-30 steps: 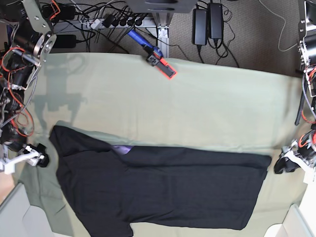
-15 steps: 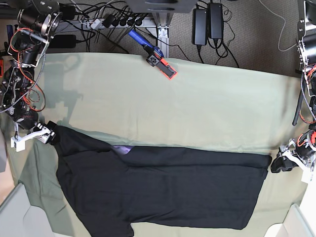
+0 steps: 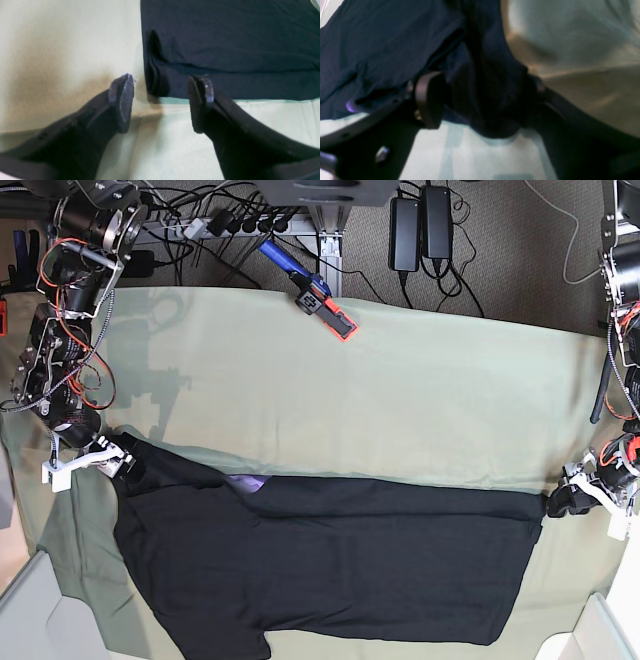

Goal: Fold the T-shirt properly
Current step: 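Hold the folded edge with both grippers and lower it onto the shirt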

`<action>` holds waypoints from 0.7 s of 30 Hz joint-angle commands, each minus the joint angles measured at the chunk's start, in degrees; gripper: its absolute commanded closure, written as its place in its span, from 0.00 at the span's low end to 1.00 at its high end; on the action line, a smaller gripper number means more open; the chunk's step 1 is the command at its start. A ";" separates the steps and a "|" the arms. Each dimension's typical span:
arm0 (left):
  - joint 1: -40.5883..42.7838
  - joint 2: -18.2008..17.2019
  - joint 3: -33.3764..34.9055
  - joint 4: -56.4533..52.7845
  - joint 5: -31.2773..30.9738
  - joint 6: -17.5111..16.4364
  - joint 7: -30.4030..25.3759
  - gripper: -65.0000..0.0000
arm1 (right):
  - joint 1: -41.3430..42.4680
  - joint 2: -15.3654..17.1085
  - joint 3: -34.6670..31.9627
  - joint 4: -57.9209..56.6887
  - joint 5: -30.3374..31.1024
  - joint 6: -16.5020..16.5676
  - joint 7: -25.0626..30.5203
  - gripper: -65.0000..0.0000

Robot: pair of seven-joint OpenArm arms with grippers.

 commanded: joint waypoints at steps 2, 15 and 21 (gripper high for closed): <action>-1.36 -1.14 -0.39 0.87 -0.98 -0.52 -1.20 0.42 | 1.40 0.66 0.02 0.90 0.66 3.30 0.31 0.32; -1.22 3.15 -0.39 -2.29 5.95 7.82 -7.02 0.42 | 1.40 0.68 0.02 0.90 0.66 3.32 -0.37 0.32; -1.55 3.32 -0.39 -3.45 7.32 10.34 -9.29 0.42 | 1.29 0.98 0.02 0.90 0.66 3.30 -1.64 0.32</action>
